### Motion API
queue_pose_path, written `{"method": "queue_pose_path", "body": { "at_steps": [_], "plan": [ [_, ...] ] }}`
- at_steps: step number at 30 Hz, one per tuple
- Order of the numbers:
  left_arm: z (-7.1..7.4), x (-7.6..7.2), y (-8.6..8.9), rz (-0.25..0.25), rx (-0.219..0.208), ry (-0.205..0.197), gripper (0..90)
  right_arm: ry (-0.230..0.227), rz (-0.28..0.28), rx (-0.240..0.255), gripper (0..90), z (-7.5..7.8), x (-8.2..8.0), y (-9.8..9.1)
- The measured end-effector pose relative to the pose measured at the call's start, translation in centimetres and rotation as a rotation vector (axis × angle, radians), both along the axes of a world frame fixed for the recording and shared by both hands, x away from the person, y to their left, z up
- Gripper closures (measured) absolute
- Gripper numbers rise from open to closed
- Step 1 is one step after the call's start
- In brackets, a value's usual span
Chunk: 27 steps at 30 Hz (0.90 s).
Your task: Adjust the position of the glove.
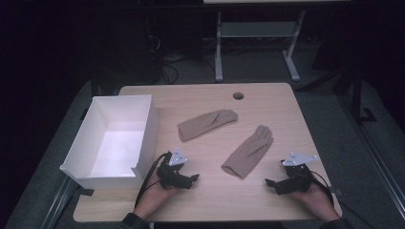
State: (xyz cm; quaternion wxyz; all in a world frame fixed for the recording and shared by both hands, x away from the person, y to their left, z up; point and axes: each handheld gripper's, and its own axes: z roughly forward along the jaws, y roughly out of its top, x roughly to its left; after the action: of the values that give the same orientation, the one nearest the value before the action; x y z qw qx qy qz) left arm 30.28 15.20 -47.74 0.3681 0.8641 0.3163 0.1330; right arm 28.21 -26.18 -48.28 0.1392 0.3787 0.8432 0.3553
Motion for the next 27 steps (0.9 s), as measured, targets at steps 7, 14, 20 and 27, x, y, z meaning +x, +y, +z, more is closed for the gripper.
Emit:
{"method": "queue_pose_path", "body": {
  "at_steps": [7,14,20,27],
  "plan": [
    [0.0,0.0,0.4,-0.039,0.000,0.000,13.4,0.000,0.002,0.002,7.9,0.1,-0.1,0.1],
    [0.0,0.0,0.6,-0.071,-0.009,0.000,13.4,0.012,0.046,0.037,34.9,1.3,0.0,0.7],
    [0.0,0.0,0.6,-0.077,-0.007,0.000,13.3,-0.018,0.099,0.073,63.6,2.4,-0.1,1.7],
    [0.0,-0.1,0.6,-0.075,-0.002,-0.003,13.3,0.002,0.146,0.113,86.0,2.7,0.8,3.0]
  ]
}}
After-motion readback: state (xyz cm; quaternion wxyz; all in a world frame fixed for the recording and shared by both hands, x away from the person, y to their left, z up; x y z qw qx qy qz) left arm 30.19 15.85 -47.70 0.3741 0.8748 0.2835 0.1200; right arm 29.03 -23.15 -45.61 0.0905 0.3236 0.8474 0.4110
